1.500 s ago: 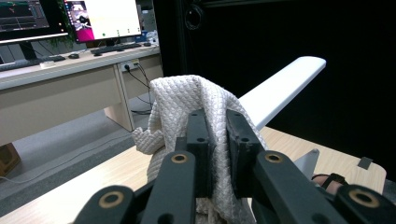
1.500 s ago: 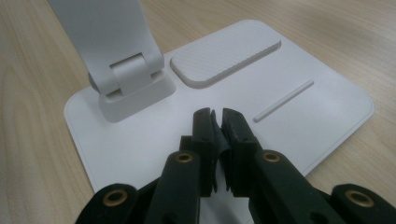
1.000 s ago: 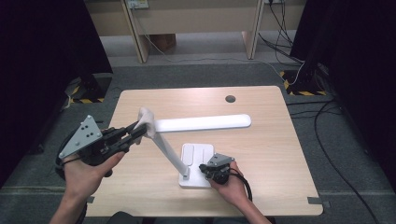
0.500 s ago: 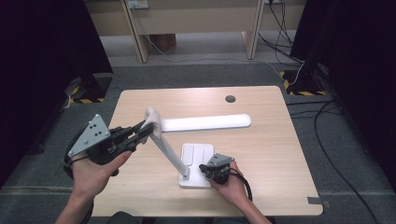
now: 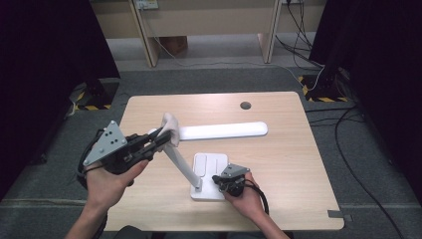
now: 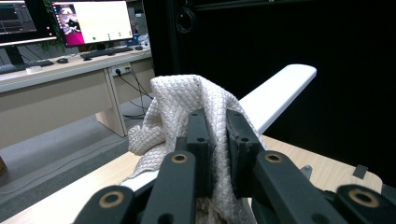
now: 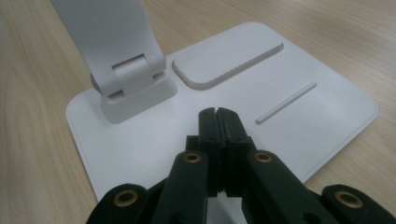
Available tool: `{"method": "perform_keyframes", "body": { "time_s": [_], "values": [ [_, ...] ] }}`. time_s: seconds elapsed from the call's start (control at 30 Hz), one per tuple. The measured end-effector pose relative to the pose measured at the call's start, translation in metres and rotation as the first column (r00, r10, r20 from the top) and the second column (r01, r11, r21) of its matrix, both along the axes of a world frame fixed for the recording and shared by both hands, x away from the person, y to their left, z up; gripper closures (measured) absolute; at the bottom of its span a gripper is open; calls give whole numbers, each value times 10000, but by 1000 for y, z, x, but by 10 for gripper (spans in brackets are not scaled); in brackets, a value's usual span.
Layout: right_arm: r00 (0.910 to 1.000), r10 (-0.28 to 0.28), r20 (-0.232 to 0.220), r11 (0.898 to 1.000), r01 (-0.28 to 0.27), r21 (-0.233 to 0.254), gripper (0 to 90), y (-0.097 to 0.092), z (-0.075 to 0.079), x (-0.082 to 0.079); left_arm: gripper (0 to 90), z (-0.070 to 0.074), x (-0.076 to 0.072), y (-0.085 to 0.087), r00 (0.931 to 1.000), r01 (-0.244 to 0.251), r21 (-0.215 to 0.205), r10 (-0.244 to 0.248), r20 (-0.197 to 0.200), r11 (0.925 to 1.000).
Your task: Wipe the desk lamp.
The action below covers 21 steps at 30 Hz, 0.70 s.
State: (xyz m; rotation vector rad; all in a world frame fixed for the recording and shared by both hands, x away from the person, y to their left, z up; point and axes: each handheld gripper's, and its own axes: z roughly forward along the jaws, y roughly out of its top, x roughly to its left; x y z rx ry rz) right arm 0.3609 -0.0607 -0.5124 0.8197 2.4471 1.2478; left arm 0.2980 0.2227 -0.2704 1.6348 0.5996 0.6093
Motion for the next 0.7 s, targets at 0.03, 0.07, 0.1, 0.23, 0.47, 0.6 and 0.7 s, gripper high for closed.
{"method": "perform_keyframes", "body": {
  "time_s": [0.03, 0.07, 0.1, 0.23, 0.47, 0.6, 0.7],
  "values": [
    [10000, 1, 0, 10000, -1, 8, 896, 0, 0, 0, 818, 0, 0, -1, 10000, -2, -7, 2, 0, 10000],
    [10000, -9, 0, 10000, 9, -2, 896, 0, 0, 0, 818, 0, 1, -2, 10000, 10, -31, -10, -3, 10000],
    [10000, -14, 3, 10000, 14, 1, 897, 0, 0, 0, 818, 0, 1, -2, 10000, 26, -35, -26, -13, 10000],
    [10000, -21, 6, 10000, 21, 13, 896, 0, 0, 0, 818, 0, 2, -5, 10000, 58, -62, -58, -9, 10000],
    [10000, -25, 19, 10000, 24, 46, 897, 0, 0, 0, 818, 0, 3, -11, 9999, 117, -92, -117, -19, 9999],
    [10000, -85, -52, 9999, 85, 76, 897, 0, -1, -1, 818, 0, 4, -14, 9999, 158, -58, -158, -17, 9999],
    [10000, -28, 12, 9999, 28, 104, 896, 0, -1, -1, 818, 0, 5, -17, 9998, 201, -32, -201, 10, 9998]
  ]
}}
